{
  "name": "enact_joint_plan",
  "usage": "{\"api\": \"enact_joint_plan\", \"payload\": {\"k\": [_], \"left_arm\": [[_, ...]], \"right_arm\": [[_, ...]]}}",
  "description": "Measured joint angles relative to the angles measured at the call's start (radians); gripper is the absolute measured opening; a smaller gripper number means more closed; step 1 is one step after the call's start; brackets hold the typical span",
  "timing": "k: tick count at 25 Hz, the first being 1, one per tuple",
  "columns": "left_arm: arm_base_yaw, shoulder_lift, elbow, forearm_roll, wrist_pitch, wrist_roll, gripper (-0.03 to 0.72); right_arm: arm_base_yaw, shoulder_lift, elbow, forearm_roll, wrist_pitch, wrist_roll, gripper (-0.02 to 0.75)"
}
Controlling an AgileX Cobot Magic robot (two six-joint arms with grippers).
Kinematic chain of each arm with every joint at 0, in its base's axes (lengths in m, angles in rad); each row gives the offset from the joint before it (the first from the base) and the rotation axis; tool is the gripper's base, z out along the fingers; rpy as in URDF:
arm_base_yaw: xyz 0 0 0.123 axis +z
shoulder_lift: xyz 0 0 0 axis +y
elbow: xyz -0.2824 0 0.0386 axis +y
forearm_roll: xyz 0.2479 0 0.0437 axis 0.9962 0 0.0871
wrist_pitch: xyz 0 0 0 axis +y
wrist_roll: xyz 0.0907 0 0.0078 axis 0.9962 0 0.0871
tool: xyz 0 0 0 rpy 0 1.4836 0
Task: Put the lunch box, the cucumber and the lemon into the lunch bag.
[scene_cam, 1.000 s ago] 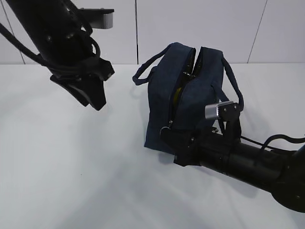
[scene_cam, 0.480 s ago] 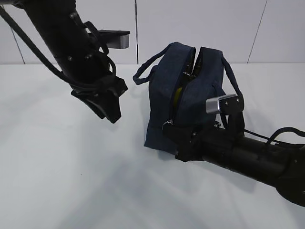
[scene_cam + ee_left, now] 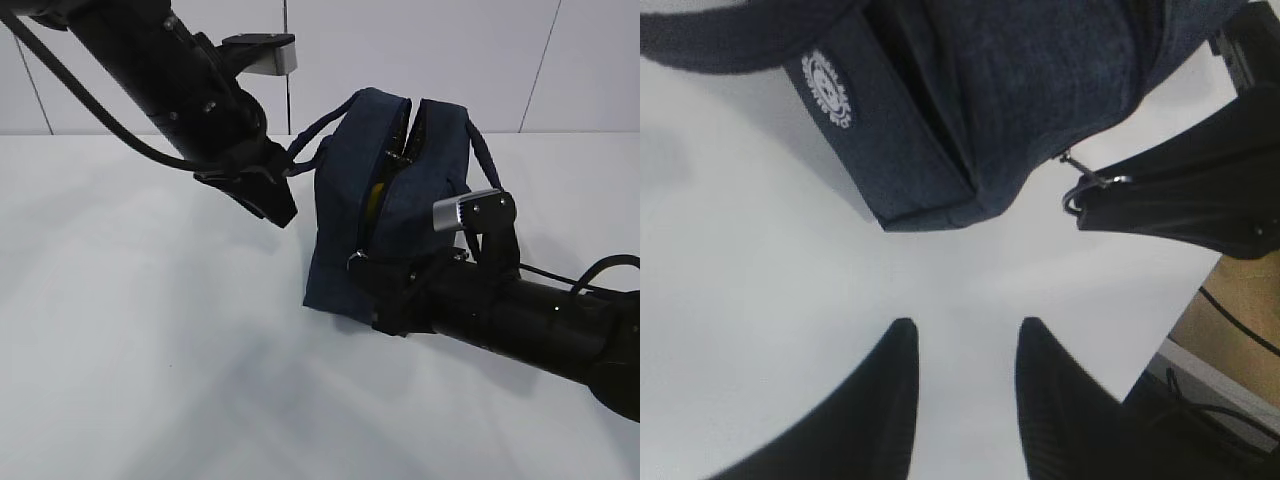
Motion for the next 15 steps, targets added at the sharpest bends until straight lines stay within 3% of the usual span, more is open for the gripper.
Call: {"api": "enact_joint_plan", "payload": {"k": [15], "left_arm": [[-0.005, 0.098, 0.032, -0.066, -0.064, 0.128, 0.239]], "right_arm": [[-0.005, -0.034, 0.000, 0.000, 0.052, 0.009, 0.018]]}}
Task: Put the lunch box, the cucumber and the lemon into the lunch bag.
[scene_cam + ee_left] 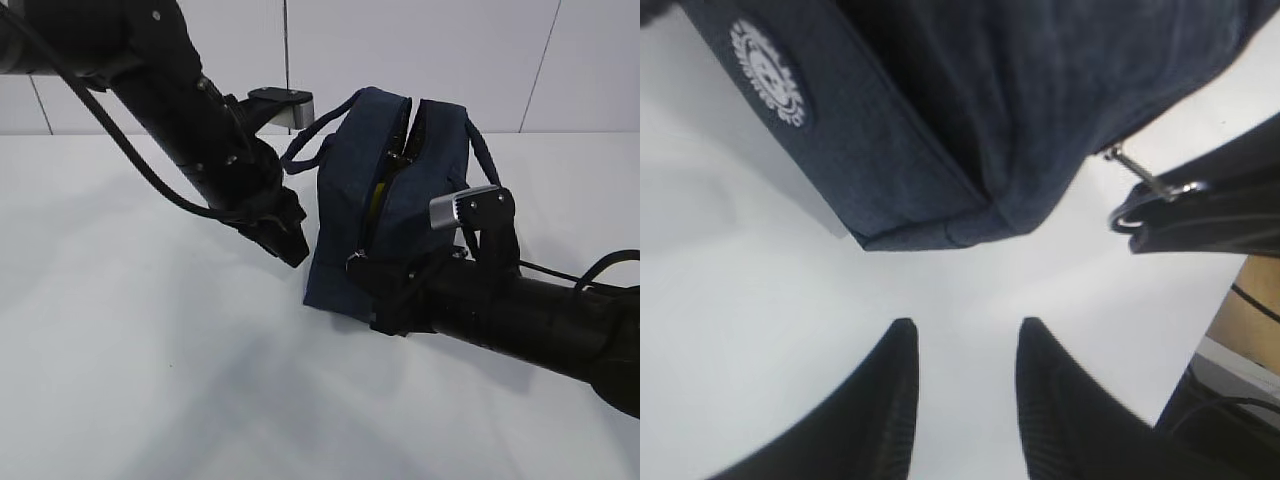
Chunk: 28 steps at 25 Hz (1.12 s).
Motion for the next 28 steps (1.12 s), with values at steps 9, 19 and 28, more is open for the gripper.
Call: {"api": "enact_joint_plan", "payload": {"k": [9, 19, 28], "left_arm": [[-0.002, 0.000, 0.135, -0.131, -0.141, 0.193, 0.239], [-0.006, 0.014, 0.158, -0.222, -0.253, 0.312, 0.239], [-0.007, 0.064, 0.164, -0.324, -0.262, 0.409, 0.239]], "right_arm": [[0.002, -0.001, 0.000, 0.029, 0.000, 0.004, 0.018], [0.002, -0.001, 0.000, 0.057, 0.000, 0.004, 0.018], [0.002, -0.001, 0.000, 0.064, 0.000, 0.017, 0.017]]}}
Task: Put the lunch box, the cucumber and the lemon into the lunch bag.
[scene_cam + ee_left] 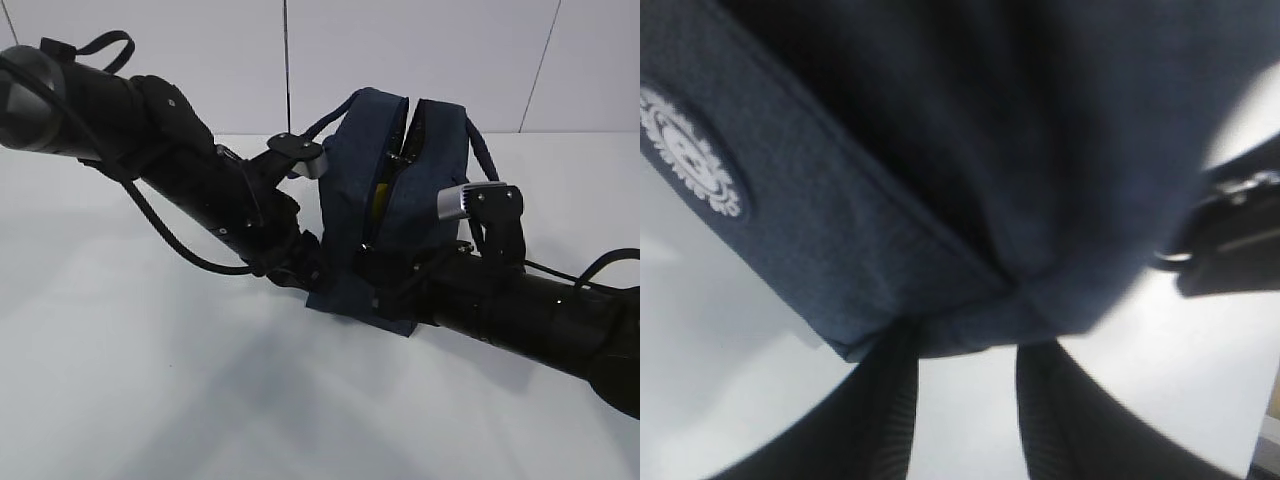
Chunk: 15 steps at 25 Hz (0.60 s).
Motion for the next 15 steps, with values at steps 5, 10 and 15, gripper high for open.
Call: {"api": "enact_joint_plan", "payload": {"k": [5, 10, 15], "left_arm": [[0.000, 0.018, 0.000, -0.018, -0.026, 0.016, 0.239], [0.000, 0.020, 0.000, -0.075, -0.048, 0.073, 0.232], [0.000, 0.020, 0.000, -0.090, -0.069, 0.089, 0.078]], "right_arm": [[0.000, 0.000, 0.000, 0.002, 0.000, 0.004, 0.017], [0.000, 0.000, 0.000, 0.008, -0.002, 0.006, 0.017], [0.000, 0.000, 0.000, 0.009, -0.006, 0.006, 0.017]]}}
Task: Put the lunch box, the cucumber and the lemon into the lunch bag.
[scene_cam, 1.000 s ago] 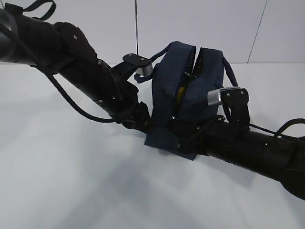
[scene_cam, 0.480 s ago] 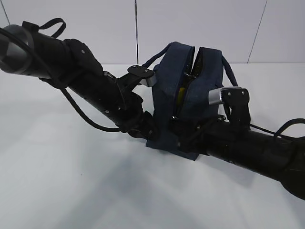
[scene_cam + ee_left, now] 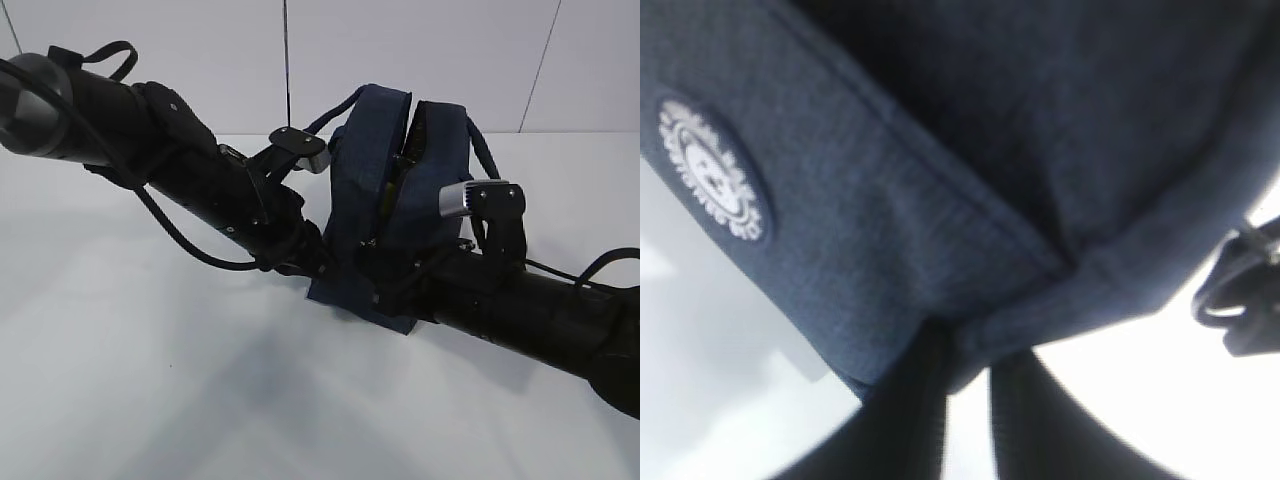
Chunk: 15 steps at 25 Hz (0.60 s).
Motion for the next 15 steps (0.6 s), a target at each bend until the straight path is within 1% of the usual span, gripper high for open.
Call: {"api": "enact_joint_plan", "payload": {"k": [1, 3, 10, 15], "left_arm": [[0.000, 0.000, 0.000, 0.000, -0.002, 0.002, 0.036], [0.000, 0.002, 0.000, 0.000, -0.004, 0.002, 0.002], [0.000, 0.002, 0.001, 0.000, 0.018, 0.004, -0.009], [0.000, 0.002, 0.031, -0.004, 0.018, 0.004, -0.010]], "right_arm": [[0.000, -0.002, 0.000, 0.000, 0.000, 0.000, 0.018], [0.000, -0.002, 0.000, 0.005, -0.002, 0.000, 0.018], [0.000, -0.025, 0.000, 0.007, 0.000, 0.016, 0.017], [0.000, -0.072, 0.004, 0.007, 0.008, 0.018, 0.018]]}}
